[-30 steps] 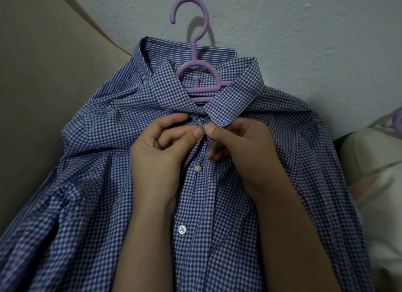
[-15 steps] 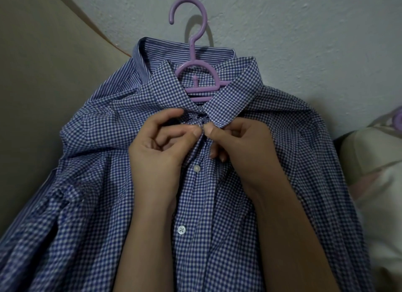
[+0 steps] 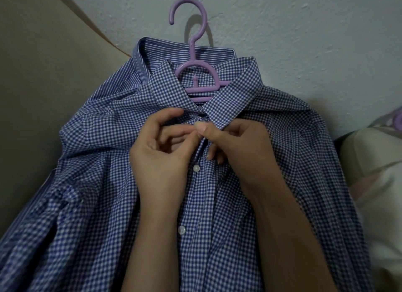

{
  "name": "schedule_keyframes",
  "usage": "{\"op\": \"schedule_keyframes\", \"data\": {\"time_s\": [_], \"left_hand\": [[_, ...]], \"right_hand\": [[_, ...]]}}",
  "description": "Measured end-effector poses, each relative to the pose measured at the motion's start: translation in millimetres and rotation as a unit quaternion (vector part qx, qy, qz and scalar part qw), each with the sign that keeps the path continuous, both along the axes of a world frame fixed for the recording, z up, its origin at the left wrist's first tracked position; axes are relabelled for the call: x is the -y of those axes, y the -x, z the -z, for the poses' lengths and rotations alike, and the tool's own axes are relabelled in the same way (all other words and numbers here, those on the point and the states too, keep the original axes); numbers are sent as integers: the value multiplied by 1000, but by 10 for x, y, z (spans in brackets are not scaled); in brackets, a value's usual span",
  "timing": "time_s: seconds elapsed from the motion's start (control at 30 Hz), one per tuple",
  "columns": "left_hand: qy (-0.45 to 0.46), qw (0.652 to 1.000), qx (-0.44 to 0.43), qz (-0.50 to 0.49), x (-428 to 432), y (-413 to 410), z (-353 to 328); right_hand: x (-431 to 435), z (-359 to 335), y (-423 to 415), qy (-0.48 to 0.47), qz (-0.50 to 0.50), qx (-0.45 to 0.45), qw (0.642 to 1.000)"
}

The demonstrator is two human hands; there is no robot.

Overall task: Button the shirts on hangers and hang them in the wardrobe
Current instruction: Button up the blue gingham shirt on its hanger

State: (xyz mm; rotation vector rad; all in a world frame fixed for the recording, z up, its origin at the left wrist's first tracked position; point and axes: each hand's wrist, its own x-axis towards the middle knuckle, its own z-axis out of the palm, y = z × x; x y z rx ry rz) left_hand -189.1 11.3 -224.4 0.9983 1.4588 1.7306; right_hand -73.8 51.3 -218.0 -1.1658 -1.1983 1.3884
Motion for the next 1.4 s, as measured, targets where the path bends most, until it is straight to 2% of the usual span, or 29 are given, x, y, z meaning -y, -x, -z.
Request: {"op": "schedule_keyframes", "data": {"time_s": [0.23, 0.63, 0.87, 1.13, 1.3, 1.4], "left_hand": [[13, 997, -75, -16, 8, -34, 12], [28, 984, -173, -28, -5, -35, 60], [41, 982, -177, -50, -5, -17, 68], [65, 982, -174, -40, -15, 2, 86], [57, 992, -103, -34, -22, 49, 72], [53, 994, -95, -30, -29, 51, 57]], "right_hand": [[-63, 70, -18, 19, 27, -27, 999], [-42, 89, 34, 21, 53, -11, 998], [-17, 53, 26, -9, 38, -12, 999], [-22, 31, -33, 10, -12, -34, 999], [-31, 44, -57, 2, -20, -37, 999], [-17, 58, -27, -19, -12, -21, 1000]]}}
